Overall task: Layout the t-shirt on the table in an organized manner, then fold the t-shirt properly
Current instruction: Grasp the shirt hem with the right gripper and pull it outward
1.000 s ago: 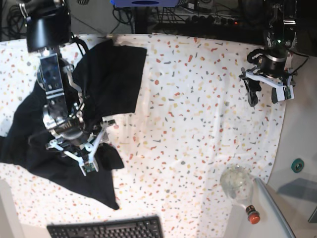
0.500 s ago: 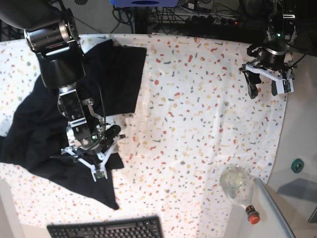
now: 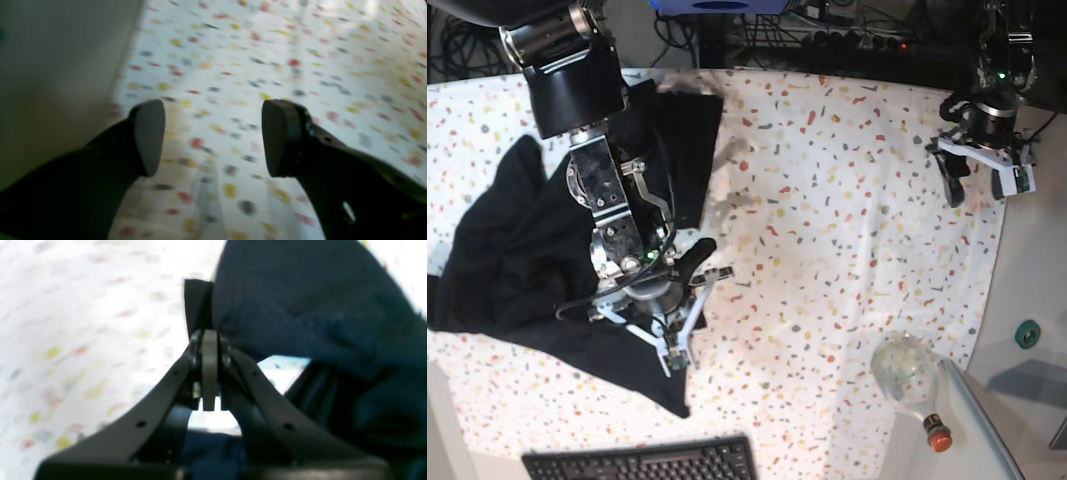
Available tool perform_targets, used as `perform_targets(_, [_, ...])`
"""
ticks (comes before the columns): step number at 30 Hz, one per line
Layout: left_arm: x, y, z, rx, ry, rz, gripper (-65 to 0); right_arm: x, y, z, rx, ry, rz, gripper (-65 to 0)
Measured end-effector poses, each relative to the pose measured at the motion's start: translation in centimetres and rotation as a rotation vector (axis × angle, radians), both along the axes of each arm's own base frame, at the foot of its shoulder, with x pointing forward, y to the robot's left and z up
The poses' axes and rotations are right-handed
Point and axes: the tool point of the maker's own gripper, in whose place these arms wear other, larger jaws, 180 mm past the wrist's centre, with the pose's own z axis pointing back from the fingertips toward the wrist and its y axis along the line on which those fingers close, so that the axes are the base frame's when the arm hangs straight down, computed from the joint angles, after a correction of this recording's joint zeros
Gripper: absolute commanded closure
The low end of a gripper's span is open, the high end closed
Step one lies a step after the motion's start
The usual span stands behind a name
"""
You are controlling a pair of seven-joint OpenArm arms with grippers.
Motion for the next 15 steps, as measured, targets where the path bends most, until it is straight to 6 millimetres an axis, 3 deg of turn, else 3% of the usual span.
perform_targets(2, [0.1, 1.4, 0.7, 0.024, -0.015, 0.026, -43.3, 0.0, 1.3, 3.2, -0.002, -0.060, 0.041, 0.0])
perform_targets(7, [0.0, 2.4, 1.3, 0.033, -0.027, 0.049, -43.3, -0.7, 6.4, 11.3, 0.049, -0.225, 0.183, 0.0])
perform_targets(9, [0.0, 2.7, 1.4, 0.039, -0.029, 0.054, -43.3, 0.2, 7.7, 13.5, 0.036, -0.279, 0.230, 0.0])
perform_targets(12, [0.0, 2.8, 1.5, 0.040, -0.033, 0.057, -43.3, 3.0, 8.8, 14.0, -0.023, -0.297, 0.263, 0.0])
perform_targets(15, [0.0, 2.3, 1.2, 0.028, -0.028, 0.051, -43.3, 6.7, 8.8, 11.9, -0.056, -0.268, 0.257, 0.0])
